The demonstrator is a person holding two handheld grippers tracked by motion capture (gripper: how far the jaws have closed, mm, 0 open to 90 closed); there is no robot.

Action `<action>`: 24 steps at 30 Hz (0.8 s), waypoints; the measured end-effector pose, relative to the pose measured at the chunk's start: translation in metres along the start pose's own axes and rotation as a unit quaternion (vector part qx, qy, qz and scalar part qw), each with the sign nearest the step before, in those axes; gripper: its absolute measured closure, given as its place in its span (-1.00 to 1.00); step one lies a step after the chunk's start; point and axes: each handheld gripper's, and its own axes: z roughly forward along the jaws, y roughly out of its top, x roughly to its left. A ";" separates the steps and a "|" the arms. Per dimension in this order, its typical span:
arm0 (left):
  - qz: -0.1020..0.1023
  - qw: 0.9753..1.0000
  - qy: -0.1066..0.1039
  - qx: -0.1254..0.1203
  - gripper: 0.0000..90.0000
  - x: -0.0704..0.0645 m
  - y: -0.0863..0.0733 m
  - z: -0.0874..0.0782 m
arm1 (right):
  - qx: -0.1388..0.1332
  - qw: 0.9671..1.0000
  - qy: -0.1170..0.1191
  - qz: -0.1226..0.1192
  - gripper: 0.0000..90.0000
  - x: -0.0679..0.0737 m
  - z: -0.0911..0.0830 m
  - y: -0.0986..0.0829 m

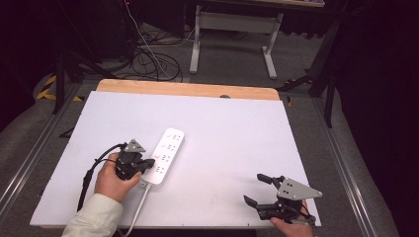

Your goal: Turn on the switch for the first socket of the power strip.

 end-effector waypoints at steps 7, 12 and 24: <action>0.013 1.000 -0.001 0.002 1.00 -0.009 0.006 -0.002 | 0.003 1.000 0.000 0.000 -0.58 0.000 0.001 -0.001; 0.006 0.999 -0.011 -0.031 1.00 -0.009 0.011 -0.017 | 0.002 1.000 -0.002 0.002 -0.58 -0.001 0.002 -0.001; 0.036 0.999 0.005 -0.039 1.00 -0.021 0.020 -0.043 | 0.000 1.000 0.000 0.002 -0.58 -0.001 0.002 -0.001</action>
